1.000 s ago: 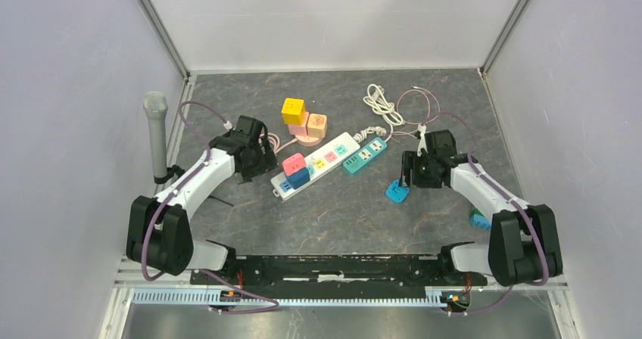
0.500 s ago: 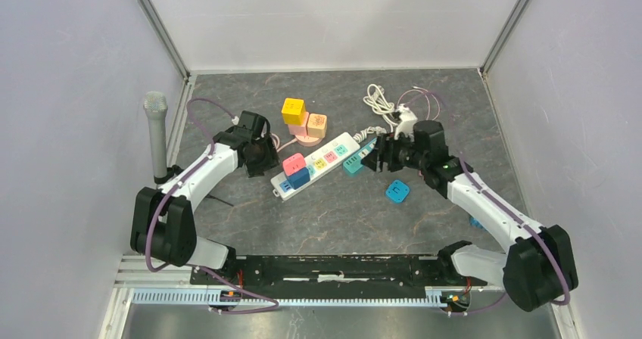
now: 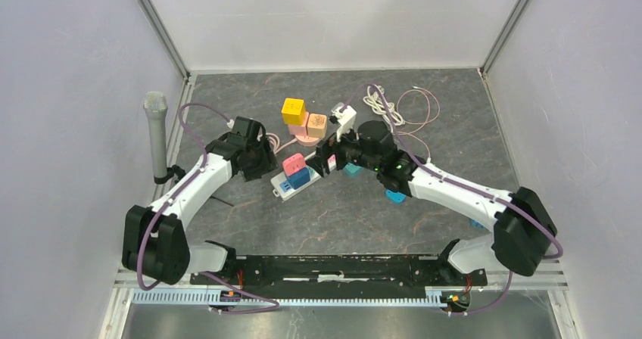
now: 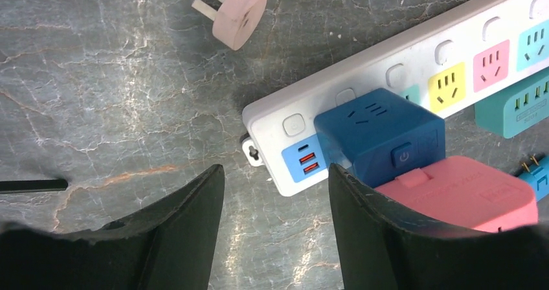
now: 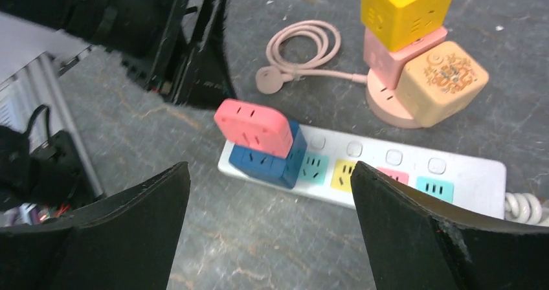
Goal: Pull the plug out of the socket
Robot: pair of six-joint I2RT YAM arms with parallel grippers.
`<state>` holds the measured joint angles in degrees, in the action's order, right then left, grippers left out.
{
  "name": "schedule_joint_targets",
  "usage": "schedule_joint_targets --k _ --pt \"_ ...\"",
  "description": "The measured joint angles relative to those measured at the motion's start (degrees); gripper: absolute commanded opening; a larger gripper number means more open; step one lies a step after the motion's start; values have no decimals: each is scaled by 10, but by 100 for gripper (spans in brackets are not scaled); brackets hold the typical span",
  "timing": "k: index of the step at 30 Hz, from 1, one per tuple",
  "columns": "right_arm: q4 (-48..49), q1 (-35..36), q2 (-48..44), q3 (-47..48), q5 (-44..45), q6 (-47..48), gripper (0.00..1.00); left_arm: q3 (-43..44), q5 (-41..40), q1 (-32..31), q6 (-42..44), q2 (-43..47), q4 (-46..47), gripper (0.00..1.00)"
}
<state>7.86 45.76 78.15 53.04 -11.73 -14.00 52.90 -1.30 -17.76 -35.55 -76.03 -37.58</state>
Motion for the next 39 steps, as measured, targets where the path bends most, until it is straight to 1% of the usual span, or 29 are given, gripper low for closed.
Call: schedule_joint_targets --k 8,12,17,21,23,28,33,39 --pt "19 98 78 52 187 31 98 -42 0 0 -13 56 1 70" --pt "18 127 121 85 224 39 98 -63 -1 0 -24 80 0 70" --pt "15 140 154 105 254 42 98 -69 -1 0 -31 85 1 70" --pt "14 143 177 117 266 45 98 -71 0 0 -35 87 3 71" --pt "14 143 185 118 266 47 94 -76 9 0 -34 92 8 72" --pt "8 143 203 125 256 49 90 -109 63 0 -34 135 47 74" --pt "7 142 215 133 242 48 86 -161 120 0 -35 181 90 75" --pt "14 133 220 134 223 47 76 -208 162 0 -54 188 151 74"
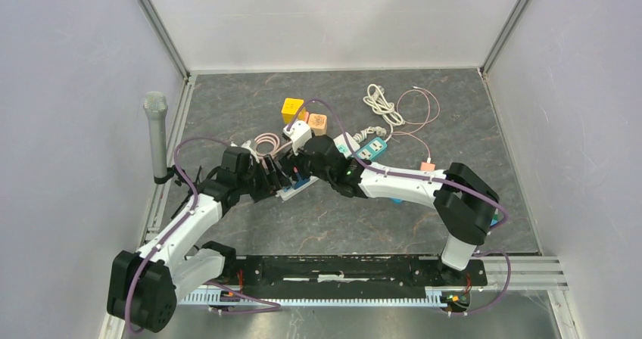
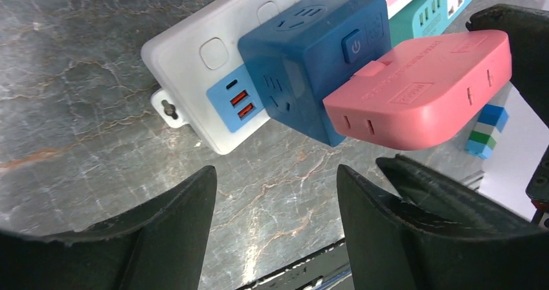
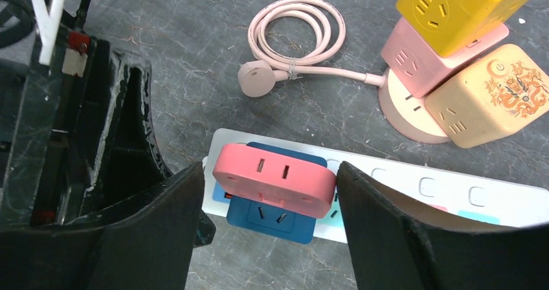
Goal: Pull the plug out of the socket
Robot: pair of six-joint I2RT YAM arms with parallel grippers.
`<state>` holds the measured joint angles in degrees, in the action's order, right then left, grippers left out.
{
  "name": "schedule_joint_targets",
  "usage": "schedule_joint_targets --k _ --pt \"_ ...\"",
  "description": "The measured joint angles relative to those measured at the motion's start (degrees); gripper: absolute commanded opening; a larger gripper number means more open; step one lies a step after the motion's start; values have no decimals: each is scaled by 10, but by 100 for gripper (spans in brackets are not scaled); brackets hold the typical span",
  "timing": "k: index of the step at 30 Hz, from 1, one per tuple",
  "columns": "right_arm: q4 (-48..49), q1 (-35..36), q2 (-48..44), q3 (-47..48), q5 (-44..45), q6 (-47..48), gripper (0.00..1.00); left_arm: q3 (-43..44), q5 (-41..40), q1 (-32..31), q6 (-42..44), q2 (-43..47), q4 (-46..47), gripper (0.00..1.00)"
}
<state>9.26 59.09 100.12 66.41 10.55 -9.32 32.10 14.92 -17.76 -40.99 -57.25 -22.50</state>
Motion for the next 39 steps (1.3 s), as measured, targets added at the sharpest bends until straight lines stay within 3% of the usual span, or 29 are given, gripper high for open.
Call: schedule_joint_targets --k 5,12,19,24,29,35,39 --pt "13 -16 0 0 -27 -12 68 -20 18 0 -19 0 48 74" --pt "30 -23 0 0 -48 -24 66 -54 17 0 -55 5 118 69" --pt "29 -25 1 0 -56 -24 79 -76 15 0 -80 2 145 54" --pt "21 -38 1 0 -79 -23 81 -78 15 -1 -85 5 152 52" --pt "12 -89 1 4 -172 9 83 -84 5 -1 -89 17 151 54" --pt "25 -164 10 23 -382 71 81 -84 0 -1 -89 17 145 66" --pt "35 -181 40 40 -484 119 79 -84 2 -1 -88 10 144 69"
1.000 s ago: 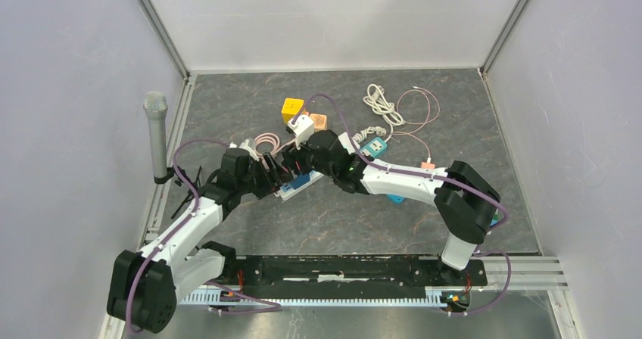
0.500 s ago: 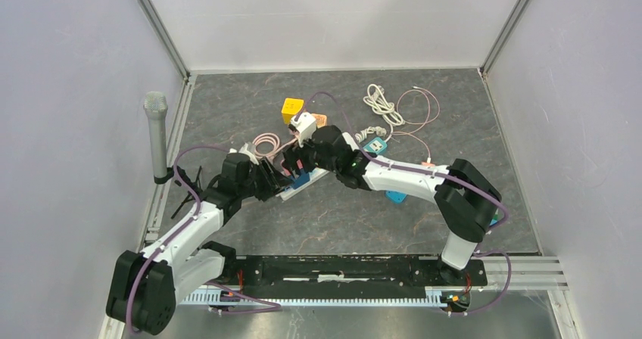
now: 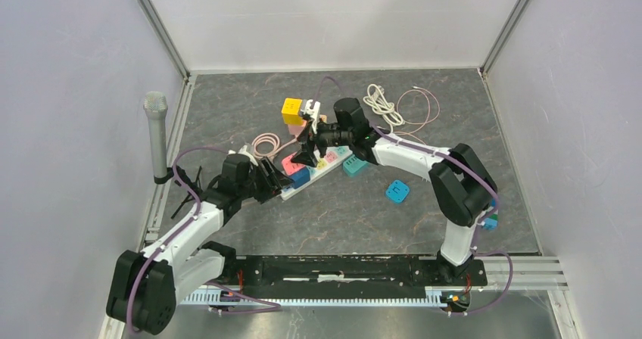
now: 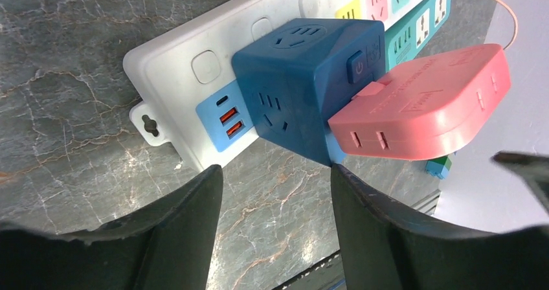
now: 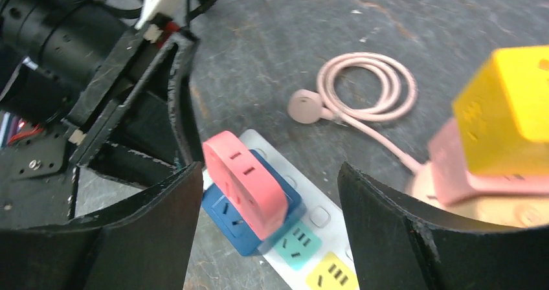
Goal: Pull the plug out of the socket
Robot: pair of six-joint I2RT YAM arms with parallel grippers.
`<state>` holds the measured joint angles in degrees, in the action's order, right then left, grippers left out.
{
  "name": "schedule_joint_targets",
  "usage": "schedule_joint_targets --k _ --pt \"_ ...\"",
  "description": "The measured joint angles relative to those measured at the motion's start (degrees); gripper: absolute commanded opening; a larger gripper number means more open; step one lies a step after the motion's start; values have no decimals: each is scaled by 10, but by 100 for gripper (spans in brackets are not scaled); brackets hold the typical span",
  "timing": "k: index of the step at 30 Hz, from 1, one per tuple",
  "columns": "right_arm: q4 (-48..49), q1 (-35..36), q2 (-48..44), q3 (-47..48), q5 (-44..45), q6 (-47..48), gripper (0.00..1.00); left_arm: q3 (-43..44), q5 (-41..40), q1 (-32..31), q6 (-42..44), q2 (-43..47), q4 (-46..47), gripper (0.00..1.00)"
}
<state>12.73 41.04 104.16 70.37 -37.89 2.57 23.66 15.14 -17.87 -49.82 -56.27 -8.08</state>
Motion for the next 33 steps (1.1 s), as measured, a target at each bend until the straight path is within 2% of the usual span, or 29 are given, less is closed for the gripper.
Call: schedule_joint_targets --k 3,6,12,16,20,23,25,28,33 --pt "-12 4 29 23 -52 34 66 2 2 0 0 -7 2 66" --pt "-16 7 51 37 -93 65 58 10 4 0 0 -18 5 63" --pt "-27 7 54 37 -134 134 40 20 6 0 2 -29 3 64" --pt "-49 4 54 39 -151 185 36 25 4 0 7 -30 -5 67" --pt "-76 5 54 49 -156 225 44 27 2 0 11 -30 -3 70" --pt "-106 5 54 53 -154 249 44 27 2 0 11 -28 1 70" --pt "-130 5 54 57 -151 267 41 27 2 0 11 -26 7 70" --pt "-178 5 57 80 -145 296 30 26 2 0 11 -26 12 68" --pt "-226 5 66 110 -144 327 6 26 2 0 10 -50 31 55"
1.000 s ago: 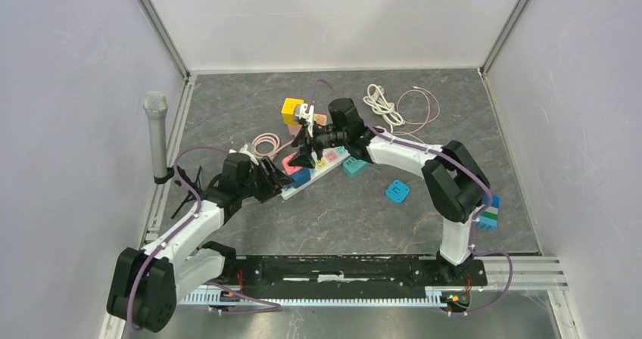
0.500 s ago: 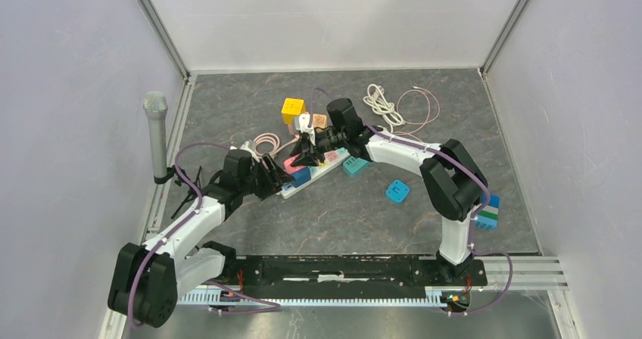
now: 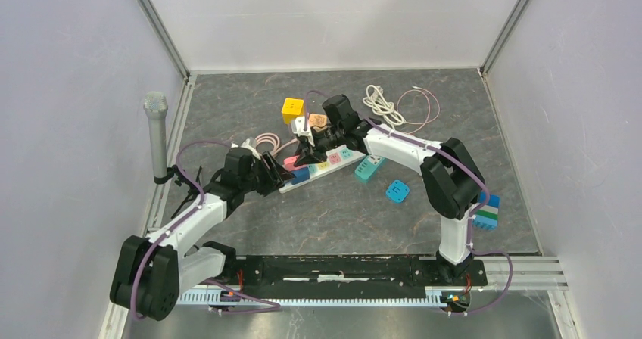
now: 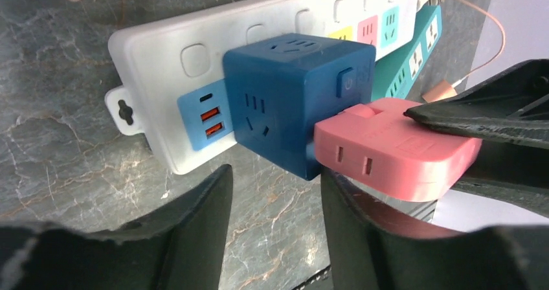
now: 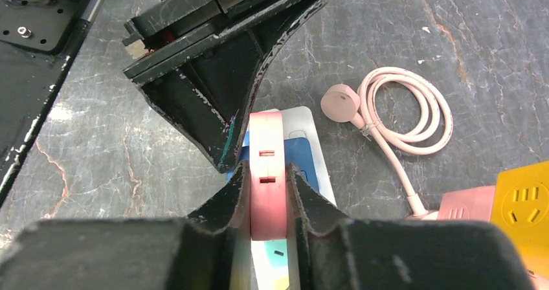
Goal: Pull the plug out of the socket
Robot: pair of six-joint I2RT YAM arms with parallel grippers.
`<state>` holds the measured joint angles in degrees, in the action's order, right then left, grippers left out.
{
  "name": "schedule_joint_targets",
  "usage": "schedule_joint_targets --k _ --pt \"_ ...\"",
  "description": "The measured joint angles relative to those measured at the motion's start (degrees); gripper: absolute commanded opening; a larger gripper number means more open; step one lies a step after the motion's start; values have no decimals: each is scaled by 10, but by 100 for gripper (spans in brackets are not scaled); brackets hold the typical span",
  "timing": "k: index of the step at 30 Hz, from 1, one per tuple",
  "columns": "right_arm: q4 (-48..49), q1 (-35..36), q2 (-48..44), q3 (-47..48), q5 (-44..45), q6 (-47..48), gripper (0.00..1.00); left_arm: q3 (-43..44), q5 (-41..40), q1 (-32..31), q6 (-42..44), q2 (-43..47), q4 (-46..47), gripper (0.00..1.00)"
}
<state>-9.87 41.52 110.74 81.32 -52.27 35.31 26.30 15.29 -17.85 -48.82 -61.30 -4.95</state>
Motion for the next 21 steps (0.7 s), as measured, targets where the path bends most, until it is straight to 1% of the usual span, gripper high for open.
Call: schedule_joint_targets --k 1,4,12,16,21 --pt "0 0 0 0 0 0 0 0 3 0 -1 -6 5 53" --pt "10 0 0 -2 4 -10 0 8 -2 0 -1 -9 5 50" --pt "107 -1 -4 -37 8 -82 0 16 -27 0 -5 -5 -10 47" --pt "178 -10 -4 -63 0 -144 0 27 -38 0 -11 -9 -30 46" --pt "257 -20 -4 -92 -7 -208 0 58 -47 0 -13 -38 -55 45"
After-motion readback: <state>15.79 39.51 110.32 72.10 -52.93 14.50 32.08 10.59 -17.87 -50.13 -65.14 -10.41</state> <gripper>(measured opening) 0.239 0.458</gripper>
